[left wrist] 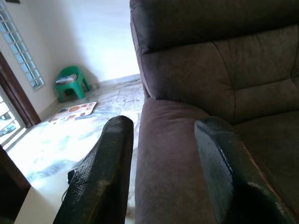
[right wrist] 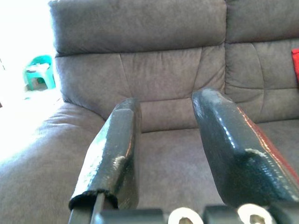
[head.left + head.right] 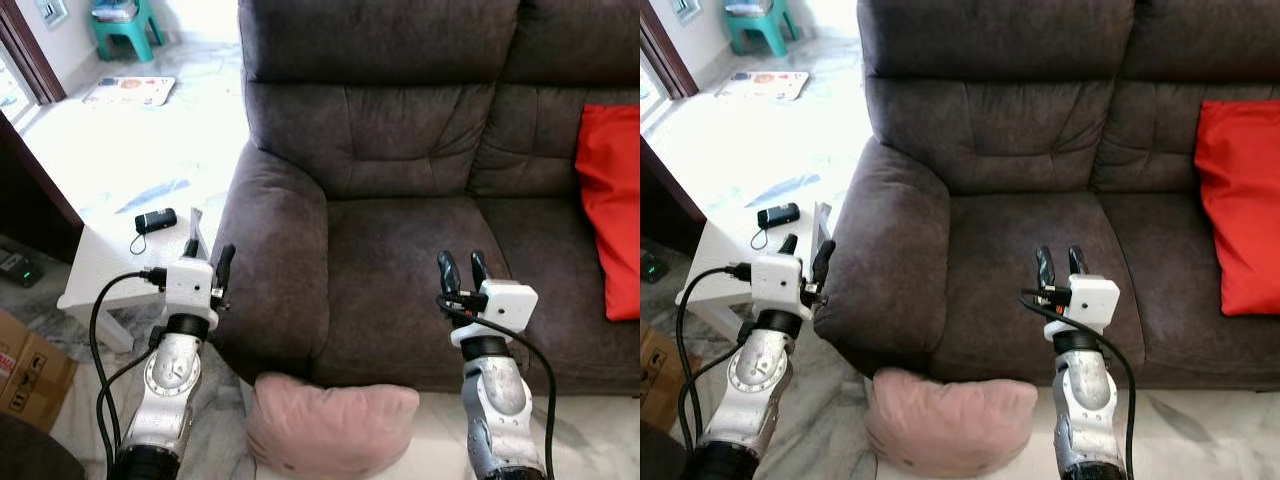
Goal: Move the pillow to the sofa from floor
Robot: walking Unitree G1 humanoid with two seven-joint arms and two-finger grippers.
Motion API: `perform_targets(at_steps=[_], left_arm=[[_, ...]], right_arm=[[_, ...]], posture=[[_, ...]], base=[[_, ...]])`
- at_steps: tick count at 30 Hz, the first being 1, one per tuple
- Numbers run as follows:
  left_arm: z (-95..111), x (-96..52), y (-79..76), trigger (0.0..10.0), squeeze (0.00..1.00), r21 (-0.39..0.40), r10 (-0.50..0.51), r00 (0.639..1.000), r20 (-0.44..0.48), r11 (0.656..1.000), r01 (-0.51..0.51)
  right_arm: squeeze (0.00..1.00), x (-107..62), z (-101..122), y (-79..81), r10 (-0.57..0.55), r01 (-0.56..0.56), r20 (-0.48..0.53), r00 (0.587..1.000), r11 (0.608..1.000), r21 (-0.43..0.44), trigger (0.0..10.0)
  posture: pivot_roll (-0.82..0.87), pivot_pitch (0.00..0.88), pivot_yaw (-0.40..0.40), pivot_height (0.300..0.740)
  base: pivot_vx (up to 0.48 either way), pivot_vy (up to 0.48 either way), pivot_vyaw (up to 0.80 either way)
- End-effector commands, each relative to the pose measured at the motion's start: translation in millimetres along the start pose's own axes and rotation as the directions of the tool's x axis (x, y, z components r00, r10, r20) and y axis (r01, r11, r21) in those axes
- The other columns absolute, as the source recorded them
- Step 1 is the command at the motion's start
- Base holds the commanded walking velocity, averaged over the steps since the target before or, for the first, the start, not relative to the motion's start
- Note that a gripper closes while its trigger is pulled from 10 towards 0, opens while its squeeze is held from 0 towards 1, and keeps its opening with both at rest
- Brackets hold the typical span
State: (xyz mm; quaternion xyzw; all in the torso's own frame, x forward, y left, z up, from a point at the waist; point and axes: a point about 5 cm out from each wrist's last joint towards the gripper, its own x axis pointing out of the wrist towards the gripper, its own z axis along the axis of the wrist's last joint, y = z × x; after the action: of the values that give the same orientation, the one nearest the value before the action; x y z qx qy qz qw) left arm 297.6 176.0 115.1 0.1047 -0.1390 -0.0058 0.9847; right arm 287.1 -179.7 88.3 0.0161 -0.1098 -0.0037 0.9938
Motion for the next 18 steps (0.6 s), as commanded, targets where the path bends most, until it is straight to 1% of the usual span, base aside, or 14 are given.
perform_targets(at_steps=[1, 6, 12, 15, 18], left_arm=[[1.8, -2.4, 1.2, 10.0, 0.00, -0.007, -0.003, 1.000, -0.002, 1.000, 0.003], [-0.1, -5.5, 1.0, 10.0, 0.00, -0.018, 0.000, 1.000, -0.020, 1.000, -0.001], [-3.9, -5.9, -3.6, 10.0, 0.00, -0.031, 0.000, 0.999, -0.041, 1.000, -0.001], [-3.4, -3.7, -5.3, 10.0, 0.00, -0.034, 0.000, 0.999, -0.043, 0.999, -0.002], [-1.8, -0.8, -3.8, 10.0, 0.00, -0.036, 0.012, 0.999, -0.037, 0.999, -0.013]], right_arm=[[0.00, 3.0, 7.9, 2.3, 0.005, -0.005, 0.026, 1.000, 1.000, 0.005, 10.0], [0.00, 12.7, 18.4, 2.5, 0.011, -0.011, 0.054, 0.998, 1.000, -0.001, 10.0], [0.00, 16.4, 23.5, 2.8, 0.045, -0.042, 0.065, 0.997, 0.998, -0.035, 10.0], [0.00, 18.6, 25.2, 0.1, 0.046, -0.044, 0.060, 0.997, 0.998, -0.041, 10.0], [0.00, 19.8, 25.3, -4.3, 0.047, -0.044, 0.051, 0.998, 0.998, -0.052, 10.0]], posture=[[0.01, 0.000, -0.002, 0.740], [0.02, 0.000, -0.010, 0.740], [0.01, 0.000, -0.022, 0.740], [0.01, 0.000, -0.027, 0.740], [0.01, 0.026, -0.044, 0.740]], base=[[0.000, 0.000, 0.00], [0.000, 0.000, 0.00], [0.000, 0.000, 0.00], [0.000, 0.000, 0.00], [0.000, 0.000, 0.00]])
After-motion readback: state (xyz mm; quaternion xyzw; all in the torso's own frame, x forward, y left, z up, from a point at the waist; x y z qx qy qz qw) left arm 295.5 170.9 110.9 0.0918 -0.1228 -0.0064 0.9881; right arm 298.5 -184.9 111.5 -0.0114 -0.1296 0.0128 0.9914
